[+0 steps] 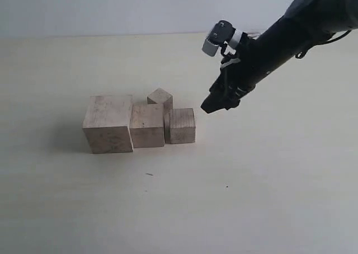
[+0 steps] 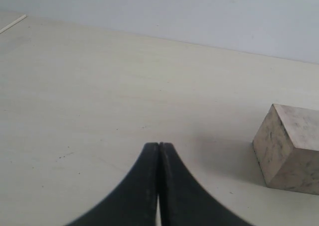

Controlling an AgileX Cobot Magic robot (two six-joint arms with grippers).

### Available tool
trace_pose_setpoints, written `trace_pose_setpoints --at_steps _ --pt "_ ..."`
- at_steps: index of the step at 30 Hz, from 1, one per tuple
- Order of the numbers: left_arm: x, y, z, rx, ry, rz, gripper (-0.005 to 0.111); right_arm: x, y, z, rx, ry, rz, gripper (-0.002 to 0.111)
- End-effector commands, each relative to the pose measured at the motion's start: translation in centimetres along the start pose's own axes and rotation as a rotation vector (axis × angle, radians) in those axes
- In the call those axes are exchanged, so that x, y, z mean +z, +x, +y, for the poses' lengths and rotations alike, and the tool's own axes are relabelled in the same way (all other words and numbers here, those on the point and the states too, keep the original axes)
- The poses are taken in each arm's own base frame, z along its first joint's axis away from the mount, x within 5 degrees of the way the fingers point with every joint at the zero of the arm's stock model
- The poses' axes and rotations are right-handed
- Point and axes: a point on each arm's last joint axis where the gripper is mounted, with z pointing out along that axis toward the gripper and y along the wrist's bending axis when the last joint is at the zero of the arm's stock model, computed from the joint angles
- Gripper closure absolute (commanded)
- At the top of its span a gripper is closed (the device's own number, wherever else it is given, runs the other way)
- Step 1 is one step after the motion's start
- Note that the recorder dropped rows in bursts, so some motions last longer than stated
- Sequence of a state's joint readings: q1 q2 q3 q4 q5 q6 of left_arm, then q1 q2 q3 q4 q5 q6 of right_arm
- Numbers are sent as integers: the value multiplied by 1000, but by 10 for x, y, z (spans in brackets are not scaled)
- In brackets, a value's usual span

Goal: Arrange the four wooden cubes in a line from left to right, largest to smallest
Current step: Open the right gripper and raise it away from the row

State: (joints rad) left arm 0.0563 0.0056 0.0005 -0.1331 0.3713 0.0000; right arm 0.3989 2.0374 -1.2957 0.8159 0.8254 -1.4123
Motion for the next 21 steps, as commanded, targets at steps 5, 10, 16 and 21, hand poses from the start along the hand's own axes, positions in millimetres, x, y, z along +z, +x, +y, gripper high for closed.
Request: trace_pose_setpoints --at_steps 5,10,16,21 --pt "0 -1 -1 0 9 -8 107 23 -1 9 180 8 70 54" --pt "0 -1 -1 0 9 -8 107 45 2 17 166 26 158 54" --pt "0 -1 -1 0 9 -8 107 48 1 16 187 64 157 54" --pt "0 -1 -1 0 9 -8 107 48 1 16 187 63 157 54"
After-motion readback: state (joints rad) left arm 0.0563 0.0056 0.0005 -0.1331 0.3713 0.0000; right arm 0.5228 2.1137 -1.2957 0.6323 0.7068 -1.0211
